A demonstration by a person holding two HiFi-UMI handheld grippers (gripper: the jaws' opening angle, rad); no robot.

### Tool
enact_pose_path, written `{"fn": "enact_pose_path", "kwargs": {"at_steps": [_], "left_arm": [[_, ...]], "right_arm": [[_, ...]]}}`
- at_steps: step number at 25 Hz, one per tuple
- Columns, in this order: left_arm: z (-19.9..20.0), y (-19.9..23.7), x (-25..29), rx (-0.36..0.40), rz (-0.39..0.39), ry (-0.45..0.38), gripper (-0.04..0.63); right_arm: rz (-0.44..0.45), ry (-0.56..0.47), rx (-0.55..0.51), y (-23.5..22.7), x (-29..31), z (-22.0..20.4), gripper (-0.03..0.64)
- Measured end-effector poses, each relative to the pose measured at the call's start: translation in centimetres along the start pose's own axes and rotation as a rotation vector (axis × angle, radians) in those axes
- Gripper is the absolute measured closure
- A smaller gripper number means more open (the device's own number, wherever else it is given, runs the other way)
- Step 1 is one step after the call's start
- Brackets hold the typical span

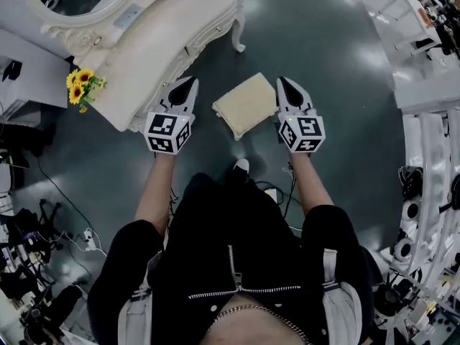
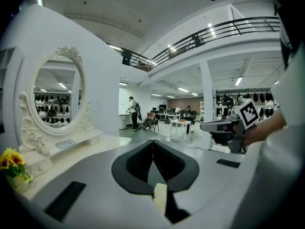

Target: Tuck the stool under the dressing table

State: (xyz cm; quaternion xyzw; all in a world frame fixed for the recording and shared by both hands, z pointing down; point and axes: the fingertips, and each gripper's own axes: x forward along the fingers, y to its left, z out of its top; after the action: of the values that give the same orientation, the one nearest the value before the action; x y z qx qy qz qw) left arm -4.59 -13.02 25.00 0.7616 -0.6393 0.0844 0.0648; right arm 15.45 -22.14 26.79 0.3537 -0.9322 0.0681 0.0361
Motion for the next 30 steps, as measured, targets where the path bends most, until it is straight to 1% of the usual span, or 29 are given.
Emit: {"fn": "enact_pose_path", "kwargs": {"at_steps": [6, 12, 19, 26, 30], "left_arm": [[-1.6, 1.0, 0.8, -0.023, 0.035, 0.028, 0.574], [-1.9, 1.2, 3.0, -0.026, 0.026, 0.041, 0.574], [-3.9, 3.7, 5.8, -0.039, 0.013, 0.066, 0.574], [-8.5, 5.1, 9.1, -0.057, -0.012, 0.118, 0.574], [-12.5, 5.4, 10.8, -0.065, -0.034, 0.146, 0.574]], "right_arm": [[0.033, 0.036, 0.006, -0.6, 1.8, -1.5, 0.609], [0.028, 0.06, 0.023, -2.1, 2.5, -2.5, 0.609], [0.008, 0.099, 0.035, -3.3, 5.6, -4.8, 0.609], [-0.008, 0.153, 0.079, -4.6, 8.4, -8.9, 0.609], [-0.033, 0.183, 0.114, -5.4, 9.2, -13.8, 0.607]]}}
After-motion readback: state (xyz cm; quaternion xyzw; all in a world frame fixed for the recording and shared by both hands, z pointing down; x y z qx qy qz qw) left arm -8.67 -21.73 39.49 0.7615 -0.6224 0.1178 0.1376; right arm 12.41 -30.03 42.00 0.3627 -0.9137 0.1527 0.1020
